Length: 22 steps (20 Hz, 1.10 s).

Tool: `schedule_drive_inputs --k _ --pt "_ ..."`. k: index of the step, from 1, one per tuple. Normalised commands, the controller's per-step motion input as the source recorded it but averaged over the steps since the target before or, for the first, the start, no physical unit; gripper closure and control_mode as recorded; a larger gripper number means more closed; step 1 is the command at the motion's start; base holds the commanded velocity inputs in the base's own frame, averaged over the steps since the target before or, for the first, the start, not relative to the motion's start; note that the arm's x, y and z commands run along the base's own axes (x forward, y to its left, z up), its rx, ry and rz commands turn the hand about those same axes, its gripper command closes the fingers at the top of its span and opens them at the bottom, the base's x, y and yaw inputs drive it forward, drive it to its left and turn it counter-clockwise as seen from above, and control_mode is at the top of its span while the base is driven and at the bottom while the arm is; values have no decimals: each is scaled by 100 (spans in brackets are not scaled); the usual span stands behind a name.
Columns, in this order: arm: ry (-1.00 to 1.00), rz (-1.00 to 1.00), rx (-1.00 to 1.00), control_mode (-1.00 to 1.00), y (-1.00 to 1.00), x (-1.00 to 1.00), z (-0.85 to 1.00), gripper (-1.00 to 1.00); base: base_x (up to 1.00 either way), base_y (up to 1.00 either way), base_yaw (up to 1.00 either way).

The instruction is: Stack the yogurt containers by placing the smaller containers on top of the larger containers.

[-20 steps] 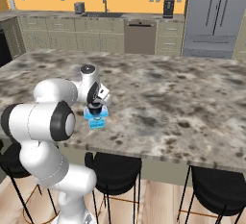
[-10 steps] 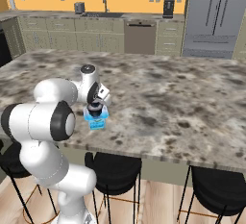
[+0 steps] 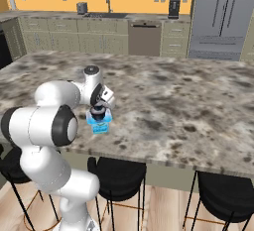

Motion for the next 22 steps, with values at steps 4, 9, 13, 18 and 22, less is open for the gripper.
schedule_drive_inputs --k 4,9,13,18,22 --pt "0 0 5 -100 -35 -16 65 -100 0 0 0" --pt "-7 1 6 -100 -31 -35 75 -100 0 0 0" --pt "-16 4 7 -100 -26 -43 78 -100 0 0 0" --pt "-25 8 8 -100 -31 -56 67 -100 0 0 0" --pt "-22 7 8 -100 -43 -70 65 -100 0 0 0"
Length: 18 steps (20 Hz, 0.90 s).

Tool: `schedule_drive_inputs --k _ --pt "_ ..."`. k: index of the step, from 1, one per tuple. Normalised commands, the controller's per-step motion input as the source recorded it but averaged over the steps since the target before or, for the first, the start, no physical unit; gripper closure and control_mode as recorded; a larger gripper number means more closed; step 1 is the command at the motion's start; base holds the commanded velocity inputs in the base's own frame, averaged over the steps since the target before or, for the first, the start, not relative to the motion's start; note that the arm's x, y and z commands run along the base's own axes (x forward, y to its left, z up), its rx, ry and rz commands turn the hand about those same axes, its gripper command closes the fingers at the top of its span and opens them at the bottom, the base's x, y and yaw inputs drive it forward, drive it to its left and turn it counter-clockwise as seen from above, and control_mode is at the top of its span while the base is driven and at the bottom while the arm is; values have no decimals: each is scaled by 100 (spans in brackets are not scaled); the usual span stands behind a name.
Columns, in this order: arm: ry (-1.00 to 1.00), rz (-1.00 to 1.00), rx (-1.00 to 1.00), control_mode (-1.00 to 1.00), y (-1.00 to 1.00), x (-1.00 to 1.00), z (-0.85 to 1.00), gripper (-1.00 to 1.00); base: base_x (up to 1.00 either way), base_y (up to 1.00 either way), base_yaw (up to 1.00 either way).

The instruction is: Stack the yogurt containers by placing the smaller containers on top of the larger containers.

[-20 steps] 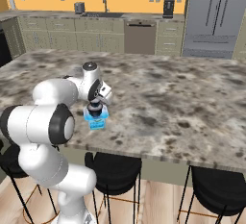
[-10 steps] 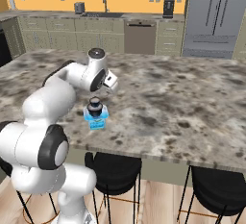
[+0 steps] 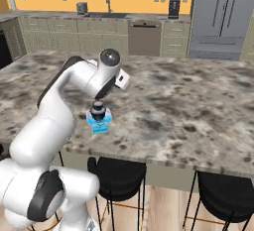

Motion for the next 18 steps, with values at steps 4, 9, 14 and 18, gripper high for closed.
schedule_drive_inputs --k 4,9,14,18 --pt "-18 5 7 -100 -53 -76 61 -100 0 0 0" --pt "-15 5 4 -100 -54 -77 58 -100 0 0 0" --pt "-14 4 0 -100 -54 -75 53 -100 0 0 0" --pt "-15 2 0 -100 -63 -63 37 -100 0 0 0"
